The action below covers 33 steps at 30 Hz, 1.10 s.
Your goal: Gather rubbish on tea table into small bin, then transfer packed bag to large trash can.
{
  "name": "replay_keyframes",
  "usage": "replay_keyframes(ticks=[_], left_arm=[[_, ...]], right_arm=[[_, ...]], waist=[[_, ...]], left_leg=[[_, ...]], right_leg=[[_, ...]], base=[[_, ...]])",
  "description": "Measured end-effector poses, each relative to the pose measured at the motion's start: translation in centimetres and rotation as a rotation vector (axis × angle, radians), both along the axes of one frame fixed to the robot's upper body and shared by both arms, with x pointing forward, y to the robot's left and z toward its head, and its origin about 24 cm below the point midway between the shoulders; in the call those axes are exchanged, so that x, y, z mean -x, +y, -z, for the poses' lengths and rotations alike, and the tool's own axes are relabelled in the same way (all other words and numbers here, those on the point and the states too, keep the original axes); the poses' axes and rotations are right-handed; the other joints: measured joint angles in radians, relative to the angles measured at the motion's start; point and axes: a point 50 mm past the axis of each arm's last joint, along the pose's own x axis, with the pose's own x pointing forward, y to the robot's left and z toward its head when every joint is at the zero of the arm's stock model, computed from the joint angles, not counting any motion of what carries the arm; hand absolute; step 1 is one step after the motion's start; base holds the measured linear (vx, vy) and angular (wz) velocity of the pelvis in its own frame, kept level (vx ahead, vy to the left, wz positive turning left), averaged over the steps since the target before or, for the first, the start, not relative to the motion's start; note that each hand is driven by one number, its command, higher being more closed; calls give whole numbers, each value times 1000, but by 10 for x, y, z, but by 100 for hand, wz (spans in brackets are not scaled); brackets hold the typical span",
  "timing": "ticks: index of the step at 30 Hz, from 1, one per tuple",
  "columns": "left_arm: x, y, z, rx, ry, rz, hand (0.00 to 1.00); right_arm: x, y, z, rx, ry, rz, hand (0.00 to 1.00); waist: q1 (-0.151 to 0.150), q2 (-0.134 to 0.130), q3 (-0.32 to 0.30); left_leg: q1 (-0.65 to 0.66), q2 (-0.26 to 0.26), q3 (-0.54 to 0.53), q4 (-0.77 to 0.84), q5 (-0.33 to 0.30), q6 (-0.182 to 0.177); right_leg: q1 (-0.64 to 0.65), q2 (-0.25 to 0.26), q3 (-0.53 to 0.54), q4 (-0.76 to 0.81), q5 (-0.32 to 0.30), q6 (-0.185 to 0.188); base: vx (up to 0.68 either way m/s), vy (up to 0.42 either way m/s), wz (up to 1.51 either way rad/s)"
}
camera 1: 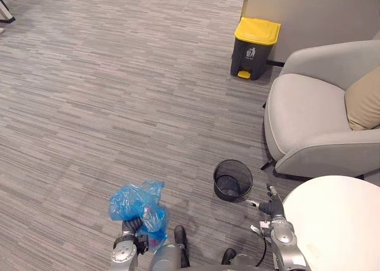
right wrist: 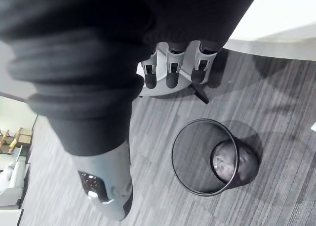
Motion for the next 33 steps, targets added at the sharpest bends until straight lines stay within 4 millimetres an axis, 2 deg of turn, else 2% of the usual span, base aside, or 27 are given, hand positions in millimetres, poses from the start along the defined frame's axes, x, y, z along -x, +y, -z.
replay_keyframes(ticks=[4, 6, 7, 8, 9, 10, 11, 12, 15, 17, 18, 19, 20, 21, 22, 23, 24, 25, 27, 29, 30, 32, 33], left_arm=[[1, 2, -1, -3, -4, -8, 100], [2, 3, -5, -6, -18, -12, 100], [1, 2, -6, -4, -23, -11, 100], [0, 2, -11, -8, -42, -10, 100], [-2, 3, -15, -14, -64, -11, 100], [-5, 4, -21, -20, -91, -9, 100], [-10, 2, -25, -21, -116, -5, 100], [-13, 2, -26, -22, -124, -4, 100], [-27, -2, -32, -25, -162, 5, 100], [-34, -5, -36, -23, -184, 22, 100], [-39, -8, -38, -20, -197, 34, 100], [-40, -15, -37, 0, -198, 39, 100], [-41, -20, -38, 9, -202, 53, 100], [-42, -23, -38, 15, -204, 57, 100], [-43, -27, -37, 32, -206, 56, 100], [-43, -30, -37, 42, -207, 54, 100], [-43, -31, -37, 48, -208, 55, 100], [-40, -33, -38, 60, -211, 62, 100], [-39, -32, -39, 60, -218, 61, 100], [-42, -31, -42, 58, -232, 59, 100], [-43, -31, -42, 57, -233, 59, 100], [-42, -31, -41, 43, -223, 70, 100], [-40, -33, -40, 47, -215, 71, 100]], right_arm=[[-1, 1, 0, -1, 4, -4, 0], [0, 1, 0, 0, 4, -5, 0], [1, 0, 0, 2, 4, -4, 0], [3, 1, 0, 0, 3, -5, 0], [4, 3, 0, 0, 3, -10, 0], [7, 5, -1, -3, -2, -15, 0], [11, 9, -2, -17, -10, -8, 0], [11, 10, -4, -20, -19, -7, 0], [12, 7, -9, -13, -41, -1, 0], [14, 6, -8, -15, -36, 4, 0], [16, 5, -8, -10, -35, 5, 0], [16, -1, -10, 7, -36, 5, 0], [15, -4, -12, 12, -48, 10, 0], [14, -5, -15, 14, -57, 9, 0], [12, -4, -16, 7, -64, 10, 0], [14, -3, -15, 2, -61, 13, 0], [15, -3, -14, 0, -60, 15, 0], [16, -2, -17, -4, -72, 17, 0], [13, -3, -22, -6, -103, 24, 0], [11, -4, -24, -12, -111, 31, 0], [12, -7, -23, -23, -112, 50, 0], [16, -4, -20, -42, -100, 64, 0], [20, -6, -20, -40, -94, 72, 0]], waist=[[0, -21, 15], [-1, -41, 28], [-1, -41, 34], [-4, -43, 39], [-4, -48, 43], [-4, -51, 54], [-10, -43, 65], [-19, -47, 66], [-34, -55, 73], [-39, -63, 68], [-52, -85, 61], [-57, -49, 59], [-56, -26, 52], [-56, -16, 52], [-67, -2, 50], [-75, -1, 51], [-77, -1, 51], [-69, 3, 48], [-51, -1, 39], [-35, 1, 37], [-24, 1, 38], [-24, -4, 42], [-20, 0, 33]], left_leg=[[-59, 8, -2, 164, -112, 2], [-74, 0, -5, 268, -202, 14], [-74, -1, -9, 284, -221, 21], [-71, -5, -19, 310, -248, 33], [-62, -7, -26, 321, -264, 39], [-43, -9, -36, 326, -276, 48], [-27, -12, -76, 328, -293, 49], [-22, -17, -98, 328, -300, 53], [7, -46, -172, 324, -327, 56], [26, -72, -214, 323, -346, 40], [34, -101, -257, 340, -374, 23], [46, -89, -294, 354, -397, -7], [55, -72, -303, 358, -404, -20], [60, -62, -303, 364, -406, -30], [68, -30, -288, 392, -393, -74], [59, -3, -260, 474, -371, -110], [44, 19, -237, 551, -355, -132], [-22, 92, -163, 782, -324, -140], [-99, 151, -85, 918, -352, -99], [-187, 174, -62, 896, -374, -63], [-238, 175, -67, 818, -375, -60], [-274, 164, -81, 682, -365, -60], [-246, 146, -131, 496, -262, -71]], right_leg=[[-25, -34, 4, 100, -59, 14], [-38, -75, 15, 227, -119, 26], [-47, -81, 37, 268, -119, 25], [-91, -86, 110, 378, -105, 3], [-130, -84, 160, 477, -80, -33], [-175, -73, 208, 570, -72, -49], [-210, -8, 265, 593, -134, -25], [-229, 22, 284, 586, -153, -20], [-320, 95, 308, 517, -164, -4], [-343, 111, 328, 420, -147, 6], [-325, 96, 334, 368, -56, -46], [-301, 97, 290, 376, -83, -74], [-288, 102, 263, 373, -97, -85], [-275, 103, 244, 368, -102, -94], [-214, 114, 197, 332, -107, -101], [-154, 128, 177, 295, -106, -103], [-111, 139, 169, 270, -105, -104], [1, 174, 177, 199, -108, -110], [84, 189, 209, 126, -116, -125], [115, 188, 231, 89, -116, -124], [129, 179, 244, 85, -116, -124], [166, 154, 259, 93, -123, -114], [172, 137, 290, 144, -166, -54]], base=[[91, 41, 4], [171, 59, 11], [161, 64, 22], [132, 81, 24], [175, 112, 26], [236, 70, 46], [249, 38, 60], [219, -5, 85], [243, -53, 75], [332, -113, 102], [462, -178, 122], [419, -155, 103], [459, -144, 59], [468, -128, 66], [547, -175, 76], [460, -157, 77], [460, -139, 49], [472, -68, 20], [426, 0, -15], [336, 88, -26], [316, 152, -22], [371, 245, -33], [342, 267, -54]])
